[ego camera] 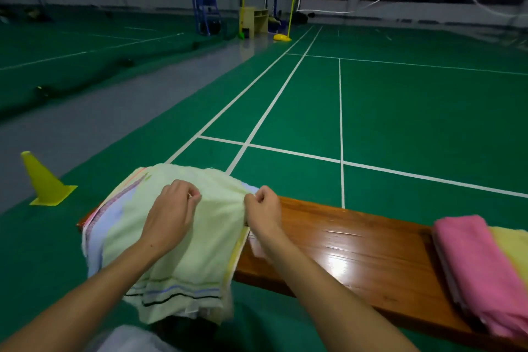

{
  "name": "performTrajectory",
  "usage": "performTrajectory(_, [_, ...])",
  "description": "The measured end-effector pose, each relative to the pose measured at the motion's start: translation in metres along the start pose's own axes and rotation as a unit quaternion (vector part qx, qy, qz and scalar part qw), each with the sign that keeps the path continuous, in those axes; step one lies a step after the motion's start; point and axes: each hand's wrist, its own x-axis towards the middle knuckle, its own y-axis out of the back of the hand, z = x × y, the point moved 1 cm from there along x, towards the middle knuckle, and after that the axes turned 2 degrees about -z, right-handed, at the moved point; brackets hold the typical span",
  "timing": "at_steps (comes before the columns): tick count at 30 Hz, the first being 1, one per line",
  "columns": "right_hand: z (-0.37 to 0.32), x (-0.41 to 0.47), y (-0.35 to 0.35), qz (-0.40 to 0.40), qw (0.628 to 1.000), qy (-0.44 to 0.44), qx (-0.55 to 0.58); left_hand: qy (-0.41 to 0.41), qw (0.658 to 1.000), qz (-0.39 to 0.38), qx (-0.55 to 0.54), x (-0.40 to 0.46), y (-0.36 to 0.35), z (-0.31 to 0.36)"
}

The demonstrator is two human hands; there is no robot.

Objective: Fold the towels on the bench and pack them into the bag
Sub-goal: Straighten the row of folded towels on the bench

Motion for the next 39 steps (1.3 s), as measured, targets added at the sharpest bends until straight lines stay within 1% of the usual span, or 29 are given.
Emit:
performTrajectory(3, [-0.004, -0.005, 0.066, 0.067, 0.997, 0.021, 0.041, -0.031, 0.996, -0.044, -0.074, 0.005, -0.020, 0.044])
performTrajectory(5, [-0.001, -0.012, 0.115, 0.115, 0.992, 0.032, 0.051, -0.027, 0.990, -0.111, -0.077, 0.005, -0.041, 0.073])
performTrajectory(7, [0.012, -0.021, 0.163, 0.159, 0.986, 0.035, 0.046, -0.012, 0.977, -0.211, -0.023, -0.003, -0.069, 0.099])
performTrajectory(8, [0.022, -0.027, 0.185, 0.173, 0.984, 0.028, 0.032, -0.012, 0.964, -0.265, 0.016, -0.009, -0.086, 0.110])
performTrajectory(10, [0.049, -0.039, 0.224, 0.186, 0.983, 0.005, 0.003, -0.045, 0.927, -0.361, 0.096, -0.023, -0.119, 0.132])
performTrajectory(11, [0.063, -0.045, 0.241, 0.185, 0.983, -0.009, -0.021, -0.069, 0.910, -0.390, 0.123, -0.028, -0.133, 0.143])
performTrajectory(12, [0.077, -0.050, 0.258, 0.182, 0.982, -0.020, -0.048, -0.096, 0.902, -0.400, 0.133, -0.030, -0.144, 0.153])
performTrajectory(14, [0.103, -0.055, 0.288, 0.165, 0.981, -0.052, -0.087, -0.140, 0.895, -0.402, 0.134, -0.026, -0.161, 0.169])
performTrajectory(17, [0.133, -0.055, 0.319, 0.113, 0.985, -0.109, -0.075, -0.188, 0.887, -0.400, 0.134, -0.027, -0.172, 0.184])
performTrajectory(19, [0.141, -0.054, 0.331, 0.075, 0.989, -0.111, -0.058, -0.204, 0.884, -0.395, 0.143, -0.030, -0.176, 0.194])
performTrajectory(20, [0.142, -0.054, 0.332, 0.064, 0.991, -0.107, -0.051, -0.206, 0.886, -0.389, 0.144, -0.031, -0.178, 0.198])
performTrajectory(21, [0.141, -0.053, 0.332, 0.059, 0.992, -0.101, -0.049, -0.204, 0.896, -0.371, 0.135, -0.030, -0.178, 0.200])
performTrajectory(23, [0.143, -0.050, 0.328, 0.067, 0.992, -0.083, -0.061, -0.171, 0.926, -0.316, 0.117, -0.021, -0.176, 0.198])
performTrajectory(25, [0.143, -0.046, 0.325, 0.075, 0.992, -0.067, -0.080, -0.098, 0.951, -0.272, 0.110, -0.014, -0.178, 0.189])
performTrajectory(27, [0.143, -0.046, 0.323, 0.075, 0.992, -0.058, -0.082, -0.022, 0.967, -0.237, 0.087, -0.013, -0.178, 0.181])
performTrajectory(30, [0.139, -0.046, 0.321, 0.078, 0.993, -0.044, -0.082, 0.028, 0.981, -0.190, 0.025, -0.010, -0.174, 0.168])
performTrajectory(31, [0.137, -0.047, 0.321, 0.083, 0.993, -0.041, -0.072, 0.039, 0.982, -0.184, -0.007, -0.006, -0.171, 0.164])
performTrajectory(33, [0.136, -0.047, 0.320, 0.096, 0.993, -0.043, -0.043, 0.064, 0.973, -0.199, -0.099, 0.003, -0.166, 0.157])
performTrajectory(36, [0.132, -0.047, 0.317, 0.095, 0.994, -0.042, -0.021, 0.093, 0.943, -0.243, -0.205, 0.008, -0.159, 0.153])
performTrajectory(39, [0.126, -0.045, 0.315, 0.082, 0.995, -0.051, -0.015, 0.107, 0.918, -0.265, -0.273, 0.000, -0.149, 0.154])
